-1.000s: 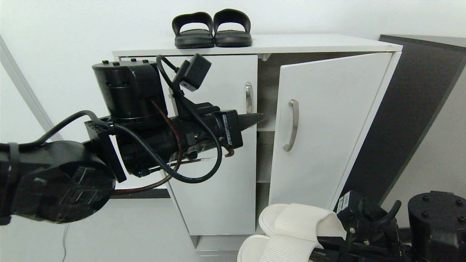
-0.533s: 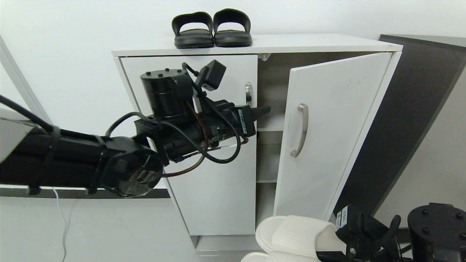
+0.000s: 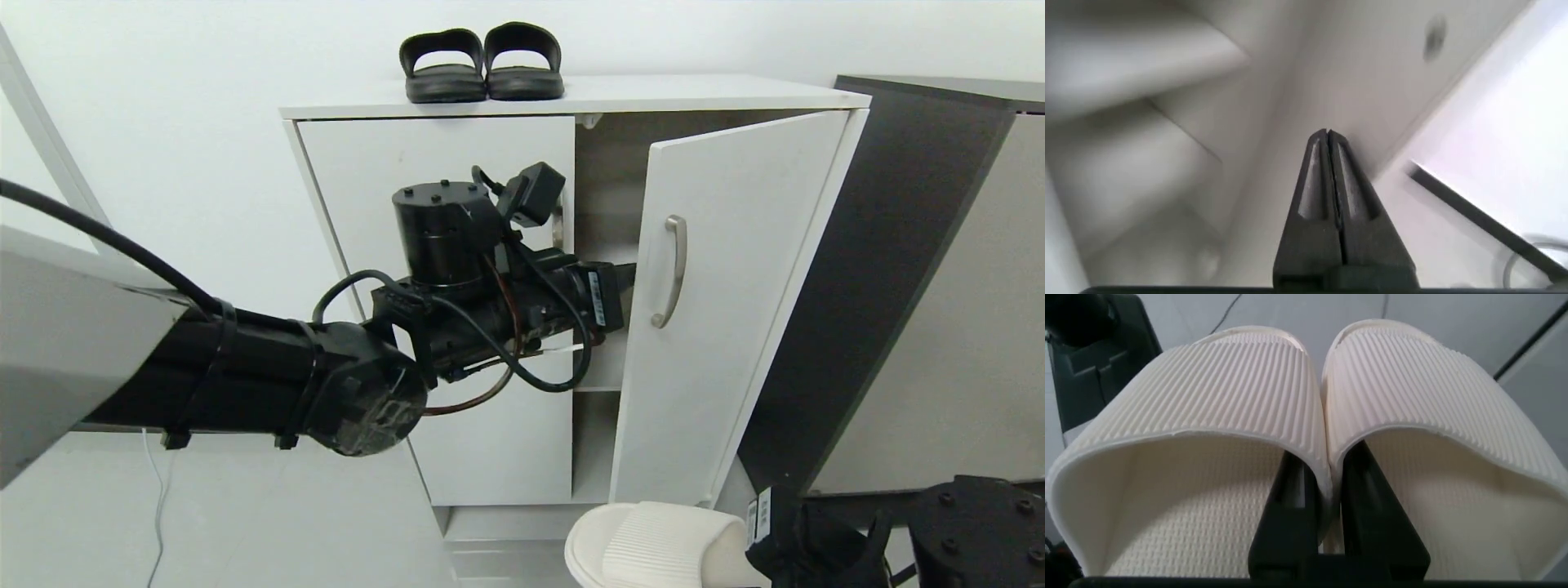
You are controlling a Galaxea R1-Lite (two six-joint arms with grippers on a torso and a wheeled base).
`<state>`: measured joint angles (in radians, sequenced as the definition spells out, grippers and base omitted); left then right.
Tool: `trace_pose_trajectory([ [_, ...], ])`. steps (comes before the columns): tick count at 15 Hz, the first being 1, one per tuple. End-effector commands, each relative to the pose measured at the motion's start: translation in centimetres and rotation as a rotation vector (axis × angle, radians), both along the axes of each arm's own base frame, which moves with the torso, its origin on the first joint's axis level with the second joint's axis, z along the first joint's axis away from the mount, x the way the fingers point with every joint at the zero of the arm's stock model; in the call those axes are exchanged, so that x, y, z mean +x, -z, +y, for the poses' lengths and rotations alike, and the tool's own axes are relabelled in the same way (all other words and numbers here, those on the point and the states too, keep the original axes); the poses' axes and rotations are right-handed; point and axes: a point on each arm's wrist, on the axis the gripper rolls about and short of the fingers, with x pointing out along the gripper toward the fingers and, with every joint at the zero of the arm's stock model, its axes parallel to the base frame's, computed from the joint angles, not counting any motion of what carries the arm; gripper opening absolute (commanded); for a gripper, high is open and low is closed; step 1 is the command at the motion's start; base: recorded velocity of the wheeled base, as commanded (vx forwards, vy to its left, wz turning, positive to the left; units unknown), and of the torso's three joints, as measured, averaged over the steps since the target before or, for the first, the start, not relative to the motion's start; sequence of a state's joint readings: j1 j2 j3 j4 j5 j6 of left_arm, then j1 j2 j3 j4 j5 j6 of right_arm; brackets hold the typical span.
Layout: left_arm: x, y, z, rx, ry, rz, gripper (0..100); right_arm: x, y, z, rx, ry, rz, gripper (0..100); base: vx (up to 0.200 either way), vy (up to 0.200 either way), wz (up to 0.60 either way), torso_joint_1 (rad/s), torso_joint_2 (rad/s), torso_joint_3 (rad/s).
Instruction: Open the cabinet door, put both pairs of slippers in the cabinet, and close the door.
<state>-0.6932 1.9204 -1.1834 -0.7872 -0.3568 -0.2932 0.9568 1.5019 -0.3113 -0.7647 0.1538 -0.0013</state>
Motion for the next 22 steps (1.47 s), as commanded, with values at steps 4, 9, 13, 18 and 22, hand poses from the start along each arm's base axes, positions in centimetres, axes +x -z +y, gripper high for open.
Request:
trace_pose_trajectory([
  [4, -5.1, -1.0, -2.0, -0.018, 0.111, -0.024, 0, -0.6, 0.3, 0.1, -0.024, -0.040, -0.025, 0, -0.150, 0.000, 0.00, -0.002, 0.00, 0.003],
  [9, -3.6, -2.9, 1.8, -0.053, 0.004, -0.061, 0, 0.7, 0.1, 0.1, -0.022, 0.032, -0.032, 0, 0.000, 0.000, 0.00, 0.000, 0.00, 0.000],
  [13, -5.1, -6.0, 7.3, -0.088, -0.192, -0.096, 0, 3.8, -0.2, 0.3, -0.035, 0.271, -0.057, 0, 0.000, 0.000, 0.00, 0.000, 0.00, 0.000],
  [18, -16.8, -6.7, 19.0, 0.129, -0.756, -0.116, 0, 10.9, 1.2, 4.3, -0.051, 0.880, -0.130, 0, 0.000, 0.000, 0.00, 0.000, 0.00, 0.000],
  [22, -23.9, 0.2, 24.7, 0.236, -1.217, -0.019, 0, 13.1, 1.6, 4.5, 0.007, 0.993, -0.174, 0, 0.000, 0.000, 0.00, 0.000, 0.00, 0.000],
])
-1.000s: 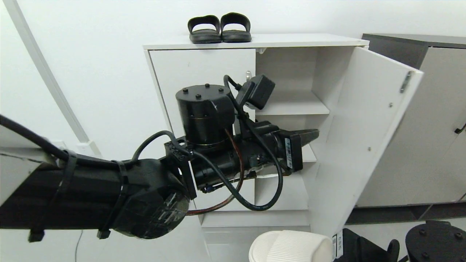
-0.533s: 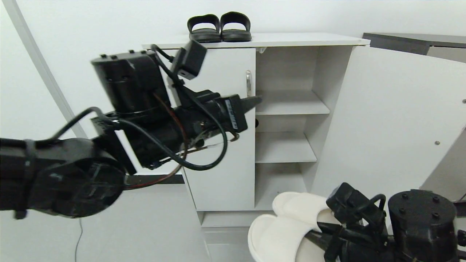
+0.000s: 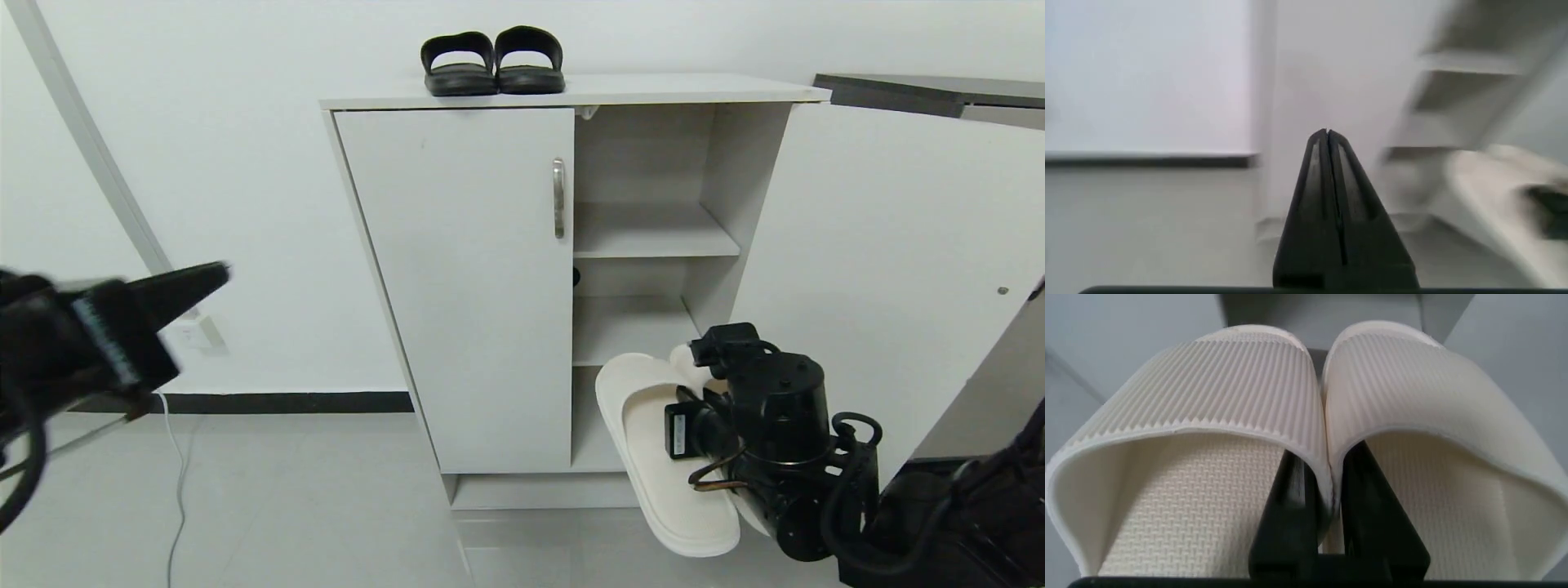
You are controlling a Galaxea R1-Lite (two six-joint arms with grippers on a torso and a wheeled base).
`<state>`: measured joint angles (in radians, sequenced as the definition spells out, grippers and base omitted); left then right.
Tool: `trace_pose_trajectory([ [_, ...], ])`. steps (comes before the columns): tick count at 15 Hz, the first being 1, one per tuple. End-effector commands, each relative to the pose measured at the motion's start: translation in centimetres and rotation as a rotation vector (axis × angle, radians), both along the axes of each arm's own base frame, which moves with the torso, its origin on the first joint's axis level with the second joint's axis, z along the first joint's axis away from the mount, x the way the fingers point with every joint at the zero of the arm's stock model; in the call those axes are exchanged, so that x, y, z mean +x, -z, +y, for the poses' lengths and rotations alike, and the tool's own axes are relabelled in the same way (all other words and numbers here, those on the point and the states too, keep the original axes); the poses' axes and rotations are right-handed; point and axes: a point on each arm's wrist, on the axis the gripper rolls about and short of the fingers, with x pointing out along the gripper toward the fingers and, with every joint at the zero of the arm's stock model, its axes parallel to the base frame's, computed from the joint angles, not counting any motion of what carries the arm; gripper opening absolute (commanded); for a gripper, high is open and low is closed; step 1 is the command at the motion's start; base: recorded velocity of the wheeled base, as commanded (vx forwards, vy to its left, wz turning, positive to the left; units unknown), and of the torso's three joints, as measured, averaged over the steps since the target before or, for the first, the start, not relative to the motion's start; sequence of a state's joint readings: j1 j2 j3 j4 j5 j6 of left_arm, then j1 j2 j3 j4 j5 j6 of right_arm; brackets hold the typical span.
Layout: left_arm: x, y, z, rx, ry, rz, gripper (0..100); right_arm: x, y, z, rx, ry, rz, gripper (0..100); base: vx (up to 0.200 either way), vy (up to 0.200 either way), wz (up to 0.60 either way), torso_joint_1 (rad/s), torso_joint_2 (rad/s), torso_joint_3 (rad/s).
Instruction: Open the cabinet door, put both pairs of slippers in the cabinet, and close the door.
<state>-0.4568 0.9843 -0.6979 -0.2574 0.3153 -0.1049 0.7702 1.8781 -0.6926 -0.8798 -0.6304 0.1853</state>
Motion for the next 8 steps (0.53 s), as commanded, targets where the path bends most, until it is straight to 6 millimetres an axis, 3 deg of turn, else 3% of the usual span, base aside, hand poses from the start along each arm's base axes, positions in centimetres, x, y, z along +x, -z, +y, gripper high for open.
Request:
trace_pose_trajectory([
  [1, -7.5, 6.5, 5.1, 0.032, -0.412, 0.013, 0, 0.9, 1.5, 0.3, -0.028, 0.012, 0.027, 0, 0.000, 0.000, 0.00, 0.000, 0.00, 0.000],
  [4, -10.6, 11.1, 5.8, 0.047, -0.575, -0.007, 0, 0.8, 1.4, 0.3, -0.027, 0.014, 0.025, 0, 0.000, 0.000, 0.00, 0.000, 0.00, 0.000],
  [8, -12.1, 16.4, 5.8, 0.064, -0.529, 0.014, 0, 0.8, 1.5, 0.3, -0.032, 0.013, 0.029, 0, 0.000, 0.000, 0.00, 0.000, 0.00, 0.000],
])
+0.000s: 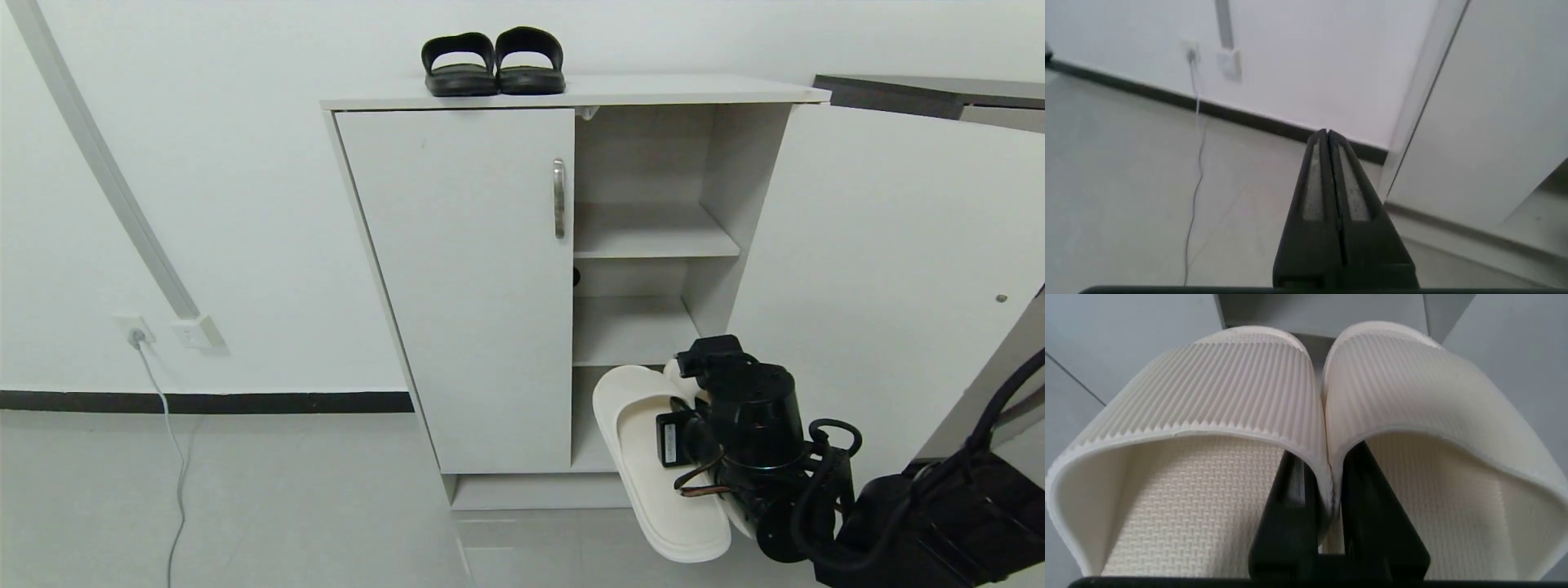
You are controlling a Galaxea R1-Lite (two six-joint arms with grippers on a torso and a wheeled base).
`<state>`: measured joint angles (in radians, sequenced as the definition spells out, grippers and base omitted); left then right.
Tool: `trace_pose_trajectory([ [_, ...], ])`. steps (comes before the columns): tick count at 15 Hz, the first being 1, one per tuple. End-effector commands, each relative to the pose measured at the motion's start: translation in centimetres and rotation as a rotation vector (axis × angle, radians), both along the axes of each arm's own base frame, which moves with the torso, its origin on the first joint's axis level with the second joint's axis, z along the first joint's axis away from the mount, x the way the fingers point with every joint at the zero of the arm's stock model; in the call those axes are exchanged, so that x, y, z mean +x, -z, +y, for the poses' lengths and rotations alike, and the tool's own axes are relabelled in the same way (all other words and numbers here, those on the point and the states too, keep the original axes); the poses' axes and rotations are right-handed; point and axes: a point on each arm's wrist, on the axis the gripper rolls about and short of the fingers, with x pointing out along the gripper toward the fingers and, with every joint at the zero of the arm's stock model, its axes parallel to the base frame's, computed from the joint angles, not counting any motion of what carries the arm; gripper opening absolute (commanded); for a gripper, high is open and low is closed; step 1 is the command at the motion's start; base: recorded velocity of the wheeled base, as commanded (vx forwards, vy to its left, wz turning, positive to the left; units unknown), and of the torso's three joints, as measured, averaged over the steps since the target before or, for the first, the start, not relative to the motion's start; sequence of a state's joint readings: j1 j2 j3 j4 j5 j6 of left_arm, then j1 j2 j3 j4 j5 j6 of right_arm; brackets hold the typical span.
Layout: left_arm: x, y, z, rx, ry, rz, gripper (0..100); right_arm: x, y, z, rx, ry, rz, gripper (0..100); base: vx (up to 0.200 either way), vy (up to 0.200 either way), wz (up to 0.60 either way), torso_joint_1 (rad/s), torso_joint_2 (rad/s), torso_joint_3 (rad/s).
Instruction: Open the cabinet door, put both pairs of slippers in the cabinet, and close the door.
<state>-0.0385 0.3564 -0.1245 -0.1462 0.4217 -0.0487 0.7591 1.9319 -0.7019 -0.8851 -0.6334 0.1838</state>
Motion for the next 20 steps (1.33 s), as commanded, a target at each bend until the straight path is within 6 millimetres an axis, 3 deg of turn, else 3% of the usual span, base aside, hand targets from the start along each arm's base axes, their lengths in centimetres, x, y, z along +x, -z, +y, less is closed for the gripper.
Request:
trace_pose_trajectory([
  [1, -1.6, 3.3, 0.0, 0.001, -0.008, -0.029, 0, 0.0, 0.1, 0.0, -0.005, 0.000, 0.003, 0, 0.000, 0.000, 0.00, 0.000, 0.00, 0.000],
  [3, -2.2, 4.7, 0.0, 0.000, -0.008, -0.018, 0, -0.1, 0.2, -0.1, -0.004, 0.000, 0.005, 0, 0.000, 0.000, 0.00, 0.000, 0.00, 0.000],
  [6, -2.8, 4.9, -0.1, 0.010, -0.059, -0.049, 0, 0.0, 0.2, 0.0, -0.005, -0.002, 0.005, 0, 0.000, 0.000, 0.00, 0.000, 0.00, 0.000],
  [9, -3.0, 4.9, -0.5, 0.082, 0.215, -0.102, 0, -0.2, 0.4, 0.0, -0.010, -0.004, 0.012, 0, 0.000, 0.000, 0.00, 0.000, 0.00, 0.000],
  [11, -3.0, 4.9, -0.7, 0.079, 0.305, -0.108, 0, -0.2, 0.4, 0.0, -0.010, -0.006, 0.012, 0, 0.000, 0.000, 0.00, 0.000, 0.00, 0.000],
  [17, -2.9, 5.4, -0.9, 0.068, 0.403, -0.063, 0, -0.3, 0.4, 0.2, -0.015, -0.014, 0.010, 0, 0.000, 0.000, 0.00, 0.000, 0.00, 0.000],
  [20, -2.9, 5.4, -0.9, 0.063, 0.406, -0.064, 0, 1.6, -0.1, 1.8, 0.011, 0.002, -0.033, 0, 0.000, 0.000, 0.00, 0.000, 0.00, 0.000],
])
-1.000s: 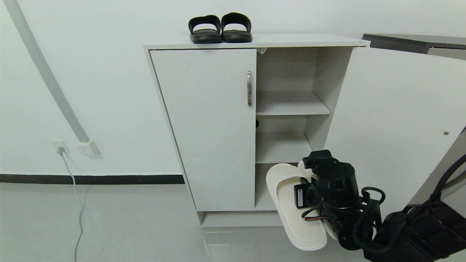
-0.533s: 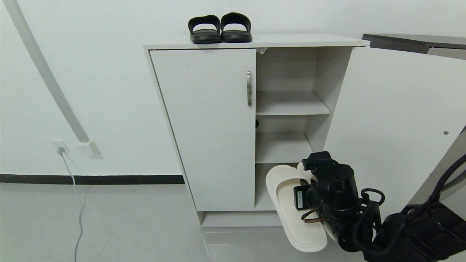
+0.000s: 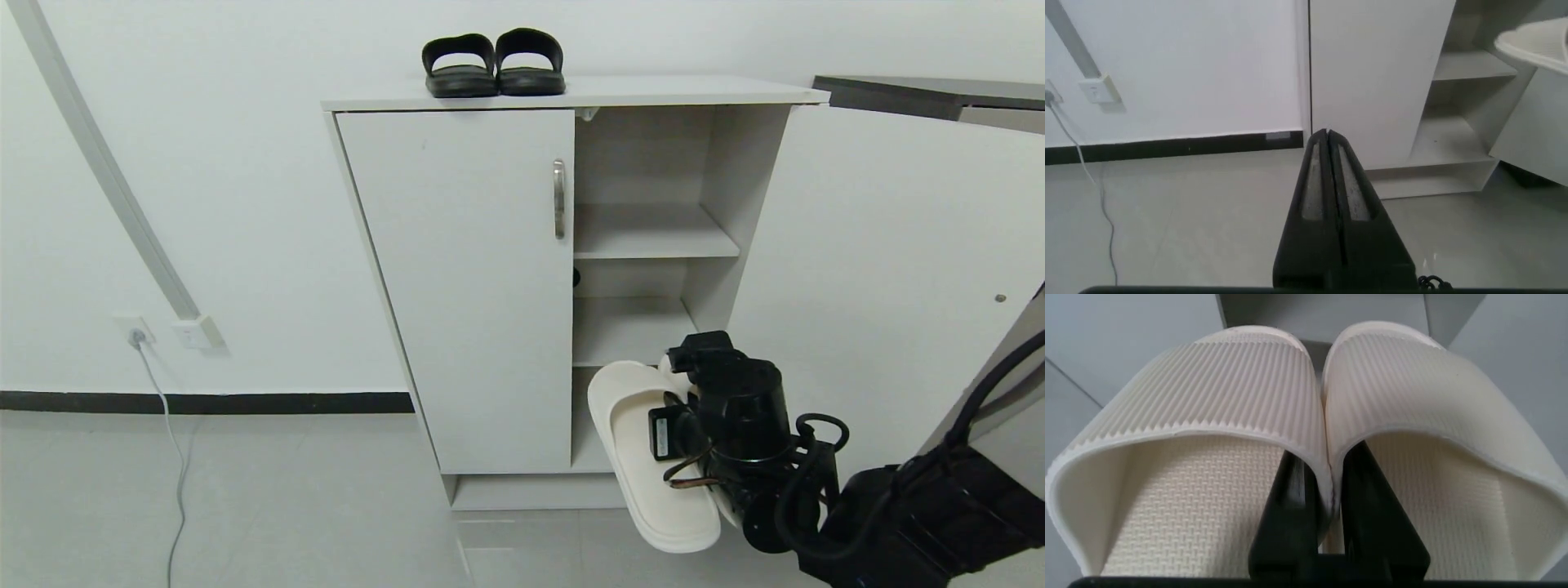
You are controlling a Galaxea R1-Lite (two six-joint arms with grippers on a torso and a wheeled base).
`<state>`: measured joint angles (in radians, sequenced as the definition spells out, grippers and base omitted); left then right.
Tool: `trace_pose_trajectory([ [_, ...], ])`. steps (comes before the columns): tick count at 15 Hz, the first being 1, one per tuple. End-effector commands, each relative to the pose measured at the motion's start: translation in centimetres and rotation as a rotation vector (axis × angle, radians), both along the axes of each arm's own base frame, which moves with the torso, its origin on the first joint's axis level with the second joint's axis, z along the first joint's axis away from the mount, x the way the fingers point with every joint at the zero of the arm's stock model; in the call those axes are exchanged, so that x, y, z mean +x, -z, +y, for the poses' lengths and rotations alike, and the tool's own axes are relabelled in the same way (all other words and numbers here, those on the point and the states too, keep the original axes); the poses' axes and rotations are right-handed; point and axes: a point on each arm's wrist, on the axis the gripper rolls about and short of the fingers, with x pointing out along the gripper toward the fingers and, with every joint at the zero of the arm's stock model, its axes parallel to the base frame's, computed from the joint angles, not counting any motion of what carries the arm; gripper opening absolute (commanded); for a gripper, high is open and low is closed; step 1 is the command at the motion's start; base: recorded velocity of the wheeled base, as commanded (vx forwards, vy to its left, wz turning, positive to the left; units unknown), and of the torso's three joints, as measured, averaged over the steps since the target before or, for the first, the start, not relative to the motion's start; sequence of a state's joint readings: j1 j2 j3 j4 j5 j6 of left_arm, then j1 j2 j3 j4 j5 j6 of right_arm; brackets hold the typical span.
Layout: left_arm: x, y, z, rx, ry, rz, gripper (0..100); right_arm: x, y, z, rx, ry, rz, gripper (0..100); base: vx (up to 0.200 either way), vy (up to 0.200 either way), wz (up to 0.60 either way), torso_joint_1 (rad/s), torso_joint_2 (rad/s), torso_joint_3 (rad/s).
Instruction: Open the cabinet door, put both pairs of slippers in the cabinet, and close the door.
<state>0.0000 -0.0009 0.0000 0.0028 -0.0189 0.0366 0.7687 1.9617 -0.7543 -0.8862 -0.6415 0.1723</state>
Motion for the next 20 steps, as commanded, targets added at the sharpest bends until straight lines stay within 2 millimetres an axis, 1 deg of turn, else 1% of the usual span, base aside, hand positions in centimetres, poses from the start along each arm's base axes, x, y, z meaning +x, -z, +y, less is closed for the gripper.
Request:
trace_pose_trajectory([
  [1, 0.0, 0.0, 0.0, 0.000, 0.001, 0.003, 0, 1.9, 0.0, 1.4, 0.016, 0.035, -0.030, 0, 0.000, 0.000, 0.00, 0.000, 0.00, 0.000],
  [3, 0.0, 0.0, 0.0, 0.000, 0.001, 0.003, 0, 3.9, 0.6, 3.1, 0.029, 0.143, -0.072, 0, 0.000, 0.000, 0.00, 0.000, 0.00, 0.000],
  [4, 0.0, 0.0, 0.0, 0.000, 0.001, 0.001, 0, 4.0, 0.8, 3.4, 0.032, 0.149, -0.072, 0, 0.000, 0.000, 0.00, 0.000, 0.00, 0.000],
  [5, 0.0, 0.0, 0.0, 0.000, 0.001, 0.001, 0, 4.0, 1.1, 3.8, 0.029, 0.143, -0.068, 0, 0.000, -0.200, 0.00, 0.002, 0.00, -0.002],
  [10, 0.0, 0.0, 0.0, -0.001, 0.001, 0.003, 0, 4.1, 1.7, 3.7, 0.020, 0.148, -0.058, 0, 0.000, -0.200, 0.00, 0.005, 0.00, 0.005],
  [14, 0.0, 0.0, 0.0, -0.006, -0.001, 0.001, 0, 4.3, 2.8, 4.0, 0.000, 0.138, -0.041, 0, 0.000, 0.000, 0.00, 0.000, 0.00, 0.000],
  [15, 0.0, 0.0, 0.0, -0.007, -0.001, 0.003, 0, 4.3, 2.9, 4.1, 0.000, 0.136, -0.040, 0, 0.000, 0.000, 0.00, 0.000, 0.00, 0.000],
  [16, 0.0, 0.0, 0.0, -0.011, -0.004, 0.001, 0, 4.1, 3.4, 4.8, 0.002, 0.087, -0.028, 0, 0.000, 0.000, 0.00, 0.000, 0.00, 0.000],
  [18, 0.0, 0.0, 0.0, -0.017, -0.005, 0.001, 0, 4.5, 3.8, 5.6, 0.014, 0.058, -0.027, 0, 0.000, 0.000, 0.00, 0.000, 0.00, 0.000],
  [20, 0.0, 0.0, 0.0, -0.017, -0.004, 0.001, 0, 4.9, 4.1, 5.7, 0.017, 0.067, -0.033, 0, 0.000, 0.000, 0.00, 0.000, 0.00, 0.000],
])
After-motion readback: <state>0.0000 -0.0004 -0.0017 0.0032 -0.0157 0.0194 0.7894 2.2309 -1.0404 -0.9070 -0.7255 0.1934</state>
